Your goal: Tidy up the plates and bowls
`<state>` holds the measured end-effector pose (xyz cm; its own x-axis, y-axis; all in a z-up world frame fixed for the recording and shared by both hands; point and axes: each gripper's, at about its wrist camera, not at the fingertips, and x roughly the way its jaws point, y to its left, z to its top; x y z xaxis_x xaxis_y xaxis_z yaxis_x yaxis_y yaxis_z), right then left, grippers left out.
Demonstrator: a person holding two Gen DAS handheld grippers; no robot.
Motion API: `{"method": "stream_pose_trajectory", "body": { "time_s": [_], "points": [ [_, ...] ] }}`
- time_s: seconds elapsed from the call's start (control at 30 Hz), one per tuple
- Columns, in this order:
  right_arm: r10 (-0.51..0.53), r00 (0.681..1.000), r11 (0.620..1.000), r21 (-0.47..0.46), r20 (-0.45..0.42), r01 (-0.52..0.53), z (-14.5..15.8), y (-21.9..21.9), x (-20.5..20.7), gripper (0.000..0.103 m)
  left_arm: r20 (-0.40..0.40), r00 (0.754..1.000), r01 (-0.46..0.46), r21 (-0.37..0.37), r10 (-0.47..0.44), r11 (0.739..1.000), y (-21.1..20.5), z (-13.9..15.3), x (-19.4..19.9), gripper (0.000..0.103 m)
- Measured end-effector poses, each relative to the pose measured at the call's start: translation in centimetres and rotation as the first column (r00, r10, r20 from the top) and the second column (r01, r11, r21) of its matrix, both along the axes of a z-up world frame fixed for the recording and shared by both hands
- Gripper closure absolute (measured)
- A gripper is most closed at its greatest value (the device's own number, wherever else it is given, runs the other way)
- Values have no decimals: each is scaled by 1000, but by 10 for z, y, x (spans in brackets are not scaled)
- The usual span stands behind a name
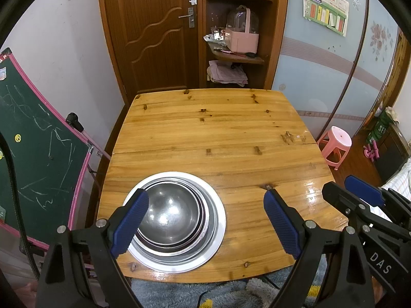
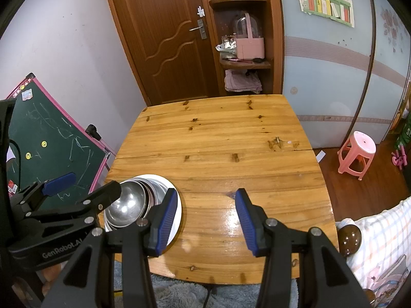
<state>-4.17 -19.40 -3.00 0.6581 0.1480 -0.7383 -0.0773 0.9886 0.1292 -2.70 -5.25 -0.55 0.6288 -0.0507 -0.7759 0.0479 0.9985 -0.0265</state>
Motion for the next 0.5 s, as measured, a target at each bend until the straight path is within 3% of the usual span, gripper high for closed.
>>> {"method": "stream_pose_trajectory", "body": {
  "time_s": [0.5],
  "points": [
    [-5, 1000, 1000, 2, -5, 5, -1, 2, -1, 56, -7, 1000, 6, 2, -6, 1000, 2, -3, -2, 13]
  ]
}}
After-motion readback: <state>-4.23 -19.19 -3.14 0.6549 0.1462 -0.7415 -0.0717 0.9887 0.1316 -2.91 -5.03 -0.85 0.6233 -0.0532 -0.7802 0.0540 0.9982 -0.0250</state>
